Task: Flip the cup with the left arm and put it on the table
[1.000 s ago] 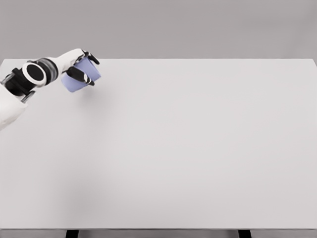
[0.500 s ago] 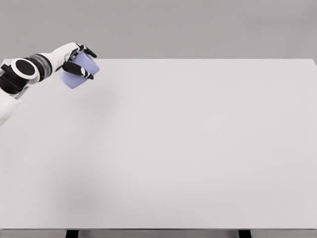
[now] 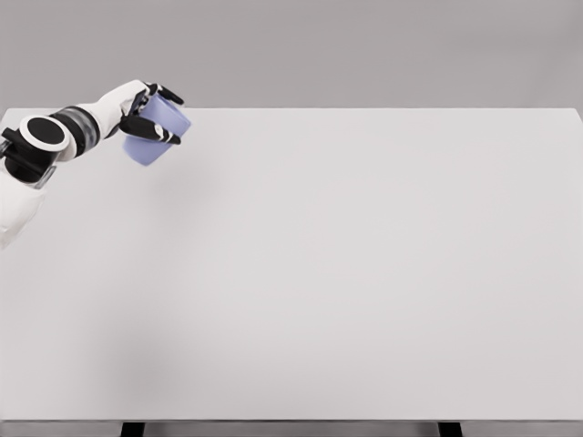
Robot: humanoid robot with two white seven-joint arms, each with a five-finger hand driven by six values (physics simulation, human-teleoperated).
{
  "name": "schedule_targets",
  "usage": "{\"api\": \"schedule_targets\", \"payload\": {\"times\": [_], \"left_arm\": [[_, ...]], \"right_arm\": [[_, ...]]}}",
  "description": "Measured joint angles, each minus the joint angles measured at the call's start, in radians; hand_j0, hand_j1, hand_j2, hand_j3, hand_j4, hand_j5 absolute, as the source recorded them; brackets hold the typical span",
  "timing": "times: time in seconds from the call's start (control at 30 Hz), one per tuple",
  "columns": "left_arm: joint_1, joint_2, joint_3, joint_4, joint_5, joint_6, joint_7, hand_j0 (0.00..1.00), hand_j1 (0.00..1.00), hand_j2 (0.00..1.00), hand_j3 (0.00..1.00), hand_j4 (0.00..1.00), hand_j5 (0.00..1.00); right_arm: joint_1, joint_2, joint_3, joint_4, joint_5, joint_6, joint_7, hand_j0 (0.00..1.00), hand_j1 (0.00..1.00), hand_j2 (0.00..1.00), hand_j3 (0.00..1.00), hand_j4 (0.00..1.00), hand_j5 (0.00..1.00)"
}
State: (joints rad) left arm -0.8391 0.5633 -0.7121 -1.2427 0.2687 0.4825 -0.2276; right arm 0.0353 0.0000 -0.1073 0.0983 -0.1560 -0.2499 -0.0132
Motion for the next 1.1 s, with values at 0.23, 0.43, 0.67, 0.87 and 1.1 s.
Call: {"api": "schedule_targets", "payload": {"times": [0.23,0.43,0.67,0.87,1.1], "left_arm": [[0.04,-0.013,0.024,-0.028,0.007,-0.003,0.0,0.62,0.62,0.62,0.62,0.62,0.62],[0.072,-0.014,0.05,-0.064,0.007,-0.019,0.001,0.63,0.63,0.63,0.63,0.63,0.63],[0.117,0.003,0.065,-0.106,0.004,-0.128,0.0,0.63,0.63,0.63,0.63,0.63,0.63],[0.124,0.032,0.067,-0.116,0.012,-0.194,0.001,0.63,0.63,0.63,0.63,0.63,0.63],[0.16,0.027,0.103,-0.12,0.066,-0.203,0.002,0.63,0.63,0.63,0.63,0.63,0.63]], "right_arm": [[0.0,0.0,0.0,0.0,0.0,0.0,0.0,1.0,1.0,1.0,1.0,1.0,1.0],[0.0,0.0,0.0,0.0,0.0,0.0,0.0,1.0,1.0,1.0,1.0,1.0,1.0],[0.0,0.0,0.0,0.0,0.0,0.0,0.0,1.0,1.0,1.0,1.0,1.0,1.0],[0.0,0.0,0.0,0.0,0.0,0.0,0.0,1.0,1.0,1.0,1.0,1.0,1.0],[0.0,0.0,0.0,0.0,0.0,0.0,0.0,1.0,1.0,1.0,1.0,1.0,1.0]]}}
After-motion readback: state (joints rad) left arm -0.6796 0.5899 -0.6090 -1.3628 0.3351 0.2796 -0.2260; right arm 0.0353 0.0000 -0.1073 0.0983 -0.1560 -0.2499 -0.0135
